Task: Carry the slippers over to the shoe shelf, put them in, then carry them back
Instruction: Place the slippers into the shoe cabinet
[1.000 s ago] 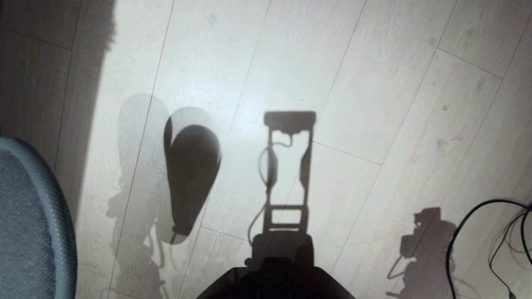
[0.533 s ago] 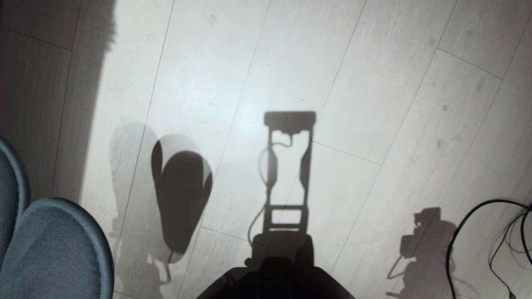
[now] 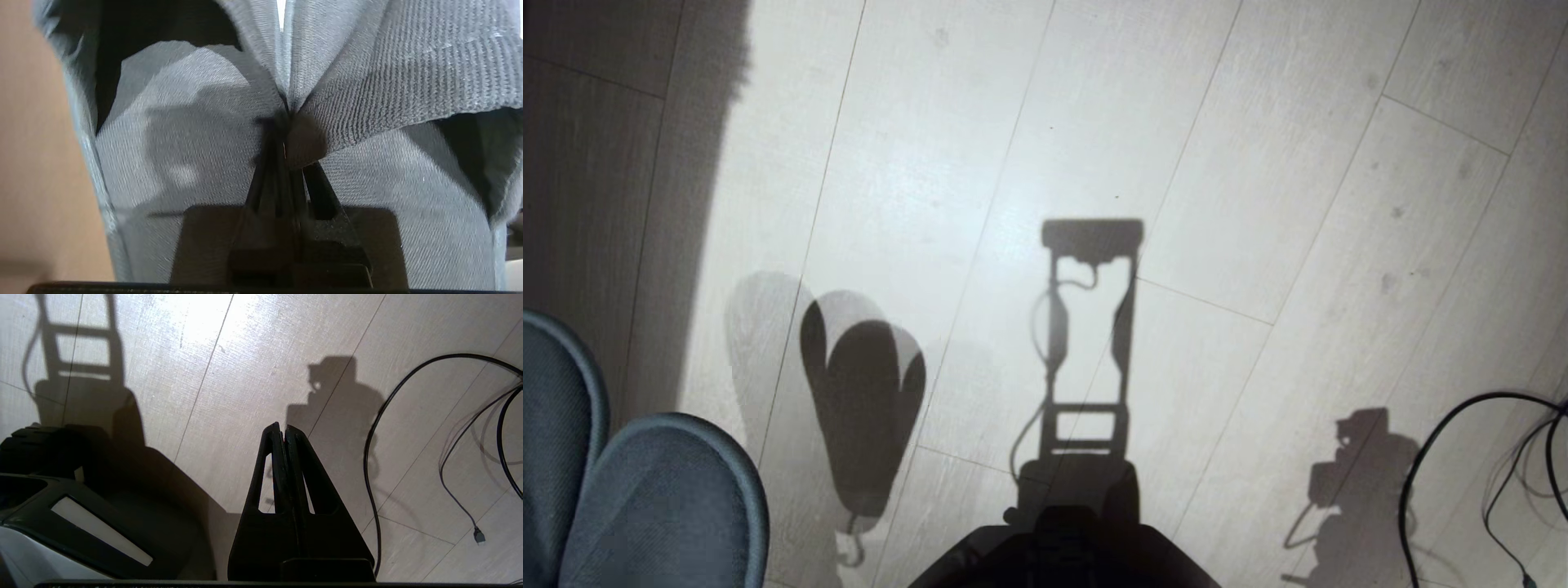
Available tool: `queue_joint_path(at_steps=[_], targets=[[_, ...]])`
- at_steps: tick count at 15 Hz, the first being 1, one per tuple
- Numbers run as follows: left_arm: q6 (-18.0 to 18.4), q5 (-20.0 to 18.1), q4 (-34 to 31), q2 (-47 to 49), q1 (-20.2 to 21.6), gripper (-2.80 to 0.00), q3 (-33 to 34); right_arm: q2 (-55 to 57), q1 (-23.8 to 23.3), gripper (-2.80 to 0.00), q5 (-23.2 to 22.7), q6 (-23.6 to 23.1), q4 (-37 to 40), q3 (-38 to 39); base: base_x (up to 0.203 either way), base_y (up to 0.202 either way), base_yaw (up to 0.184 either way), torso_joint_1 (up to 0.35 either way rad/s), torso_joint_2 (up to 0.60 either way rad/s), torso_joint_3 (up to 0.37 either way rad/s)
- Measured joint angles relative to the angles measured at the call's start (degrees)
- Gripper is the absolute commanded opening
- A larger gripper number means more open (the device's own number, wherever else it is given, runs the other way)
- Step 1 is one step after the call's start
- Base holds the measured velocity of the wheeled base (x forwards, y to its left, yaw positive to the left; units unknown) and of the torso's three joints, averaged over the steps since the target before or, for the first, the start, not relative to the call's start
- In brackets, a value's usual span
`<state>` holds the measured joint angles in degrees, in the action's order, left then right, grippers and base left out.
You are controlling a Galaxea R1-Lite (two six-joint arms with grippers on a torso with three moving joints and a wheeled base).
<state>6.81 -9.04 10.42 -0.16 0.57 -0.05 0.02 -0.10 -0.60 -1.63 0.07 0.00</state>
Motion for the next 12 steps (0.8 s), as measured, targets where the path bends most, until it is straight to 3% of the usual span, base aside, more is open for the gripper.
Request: queue_joint_path(at_steps=[5,9,12], targets=[[2.7,1.4,-1.5,0.0,0.0,-2.80,0.0,0.0,0.0,-2.80,0.0,0.0,0.0,0.0,0.000,0.000,0.000,0.000,0.00,0.000],[1.9,2.5,-1.8,0.0,0.0,-2.80,0.0,0.0,0.0,-2.80,0.0,0.0,0.0,0.0,0.000,0.000,0.000,0.000,0.00,0.000],[1.2,5.8,-3.4,0.0,0.0,-2.80,0.0,0.0,0.0,-2.80,0.0,0.0,0.0,0.0,0.000,0.000,0.000,0.000,0.00,0.000]])
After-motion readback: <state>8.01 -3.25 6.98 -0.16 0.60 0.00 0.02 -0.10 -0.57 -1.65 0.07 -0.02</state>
